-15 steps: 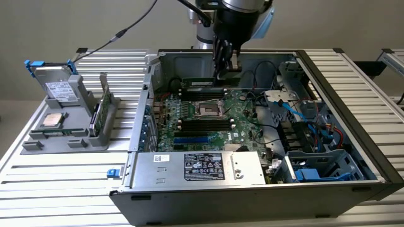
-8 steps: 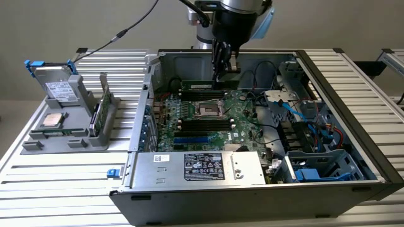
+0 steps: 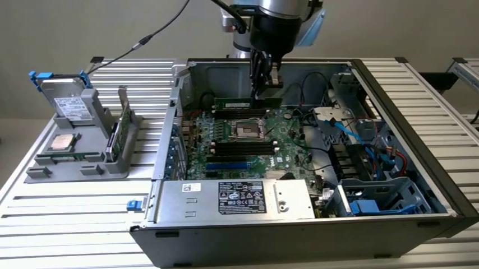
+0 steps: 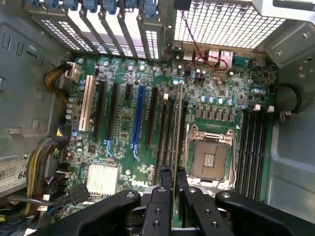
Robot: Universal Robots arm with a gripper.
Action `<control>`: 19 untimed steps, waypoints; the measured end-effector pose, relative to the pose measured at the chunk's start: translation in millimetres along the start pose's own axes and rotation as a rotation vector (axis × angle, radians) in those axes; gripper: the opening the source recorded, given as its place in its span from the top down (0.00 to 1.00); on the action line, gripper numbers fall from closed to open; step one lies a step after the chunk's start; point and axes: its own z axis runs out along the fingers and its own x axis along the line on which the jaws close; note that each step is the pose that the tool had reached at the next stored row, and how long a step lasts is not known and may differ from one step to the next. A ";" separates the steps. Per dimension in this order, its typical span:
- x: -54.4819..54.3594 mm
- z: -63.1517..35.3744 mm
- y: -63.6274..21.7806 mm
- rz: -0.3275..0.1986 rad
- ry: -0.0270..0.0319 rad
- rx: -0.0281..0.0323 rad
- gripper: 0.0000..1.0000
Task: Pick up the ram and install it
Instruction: 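Insert the ram into the slot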
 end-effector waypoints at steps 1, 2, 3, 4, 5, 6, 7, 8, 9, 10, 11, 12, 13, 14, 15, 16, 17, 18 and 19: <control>-1.1 0.9 -0.1 0.001 0.0048 -0.0006 0.86; -2.0 1.8 -0.2 0.001 0.0103 -0.0012 0.86; -3.1 2.8 -0.4 0.002 0.0165 -0.0020 0.86; -4.1 3.6 -0.5 0.003 0.0221 -0.0027 0.86; -5.2 4.6 -0.6 0.004 0.0280 -0.0034 0.86; -6.2 5.5 -0.7 0.005 0.0338 -0.0041 0.86; -7.1 6.3 -0.8 0.005 0.0390 -0.0047 0.86; -8.1 7.3 -1.0 0.006 0.0448 -0.0053 0.86; -8.9 8.4 -1.1 0.007 0.0499 -0.0060 0.86; -9.5 9.4 -1.3 0.008 0.0533 -0.0064 0.86; -10.2 10.9 -1.4 0.009 0.0557 -0.0068 0.86; -10.8 12.5 -1.5 0.010 0.0572 -0.0071 0.86; -11.3 14.1 -1.6 0.012 0.0583 -0.0074 0.86; -11.7 15.8 -1.6 0.014 0.0590 -0.0077 0.86; -12.0 17.7 -1.7 0.016 0.0593 -0.0079 0.86; -12.2 19.5 -1.7 0.020 0.0594 -0.0081 0.86; -12.3 21.4 -1.6 0.025 0.0590 -0.0085 0.86; -12.4 23.2 -1.5 0.031 0.0582 -0.0089 0.86; -12.6 25.0 -1.3 0.039 0.0572 -0.0096 0.86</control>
